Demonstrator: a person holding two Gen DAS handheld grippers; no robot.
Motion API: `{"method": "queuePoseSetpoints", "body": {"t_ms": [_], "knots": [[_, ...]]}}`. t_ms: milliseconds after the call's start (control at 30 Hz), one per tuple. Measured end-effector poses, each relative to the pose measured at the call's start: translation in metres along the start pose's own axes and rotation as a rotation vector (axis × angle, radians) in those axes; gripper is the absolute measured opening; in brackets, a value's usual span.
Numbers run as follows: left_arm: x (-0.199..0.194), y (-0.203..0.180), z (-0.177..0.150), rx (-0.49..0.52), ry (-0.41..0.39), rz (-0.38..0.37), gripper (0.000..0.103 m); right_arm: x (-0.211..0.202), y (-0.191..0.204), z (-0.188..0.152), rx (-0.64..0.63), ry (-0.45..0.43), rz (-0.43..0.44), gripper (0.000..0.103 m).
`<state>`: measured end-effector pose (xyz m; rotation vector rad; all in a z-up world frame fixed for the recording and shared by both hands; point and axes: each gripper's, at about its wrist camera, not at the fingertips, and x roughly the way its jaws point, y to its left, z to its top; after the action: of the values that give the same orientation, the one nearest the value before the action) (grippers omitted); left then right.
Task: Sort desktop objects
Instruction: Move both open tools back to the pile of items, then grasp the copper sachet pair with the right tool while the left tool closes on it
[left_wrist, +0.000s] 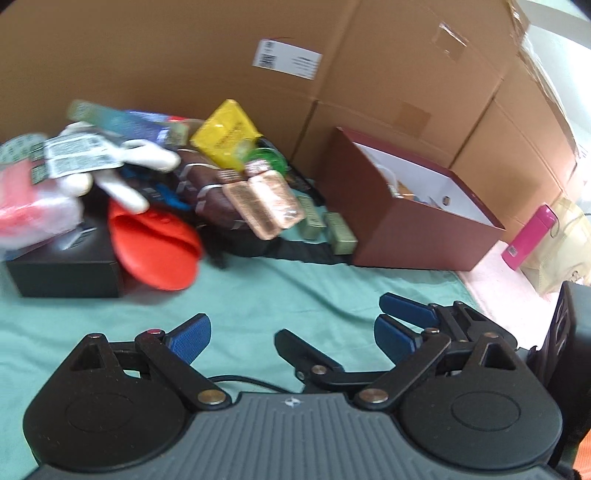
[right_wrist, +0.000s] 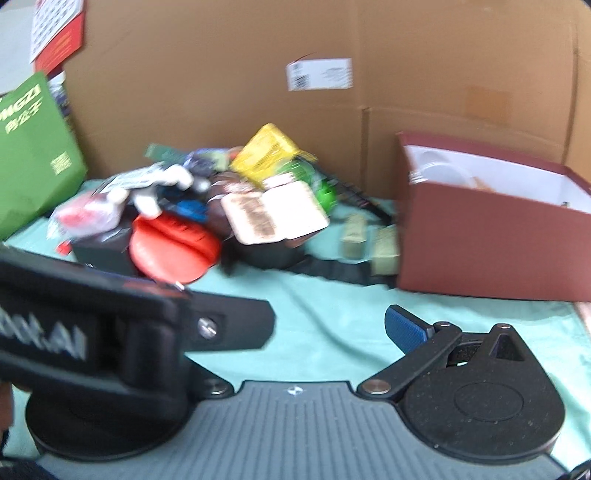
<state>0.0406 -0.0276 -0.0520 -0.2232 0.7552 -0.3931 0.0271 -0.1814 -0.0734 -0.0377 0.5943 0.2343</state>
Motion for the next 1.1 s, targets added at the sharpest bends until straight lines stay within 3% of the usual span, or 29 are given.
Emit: {"method": "queuePoseSetpoints", "body": {"t_ms": [200, 300, 567, 767, 867, 967, 1033, 1100], "knots": [[-0.005, 0.032, 0.002, -0.068, -0.024, 0.049, 0.098, 0.012, 0.017, -0.003, -0.029, 0.02, 0.056, 0.101], [-0.003, 0.04, 0.01, -0.1, -0.04, 0.045, 0.098, 0.012, 0.014, -0.001, -0.019, -0.017, 0.086, 0.101], [0.012, 0.02, 0.038, -0.019, -0.122, -0.016, 0.097, 0.03, 0.001, 0.021, -0.012, -0.111, 0.096, 0.101], [0.045, 0.016, 0.054, -0.001, -0.079, -0.022, 0.081, 0.051, -0.001, 0.034, -0.05, -0.141, 0.103, 0.101], [0.057, 0.018, 0.058, -0.007, -0.056, -0.016, 0.065, 0.06, 0.002, 0.039, -0.094, -0.154, 0.092, 0.1], [0.066, 0.022, 0.06, -0.032, -0.029, -0.009, 0.062, 0.067, 0.006, 0.04, -0.155, -0.157, 0.082, 0.086], [0.07, 0.025, 0.06, -0.041, -0.02, 0.0, 0.056, 0.07, 0.008, 0.04, -0.189, -0.156, 0.075, 0.084], [0.073, 0.028, 0.06, -0.051, -0.008, -0.001, 0.044, 0.072, 0.009, 0.039, -0.206, -0.152, 0.079, 0.07]]}}
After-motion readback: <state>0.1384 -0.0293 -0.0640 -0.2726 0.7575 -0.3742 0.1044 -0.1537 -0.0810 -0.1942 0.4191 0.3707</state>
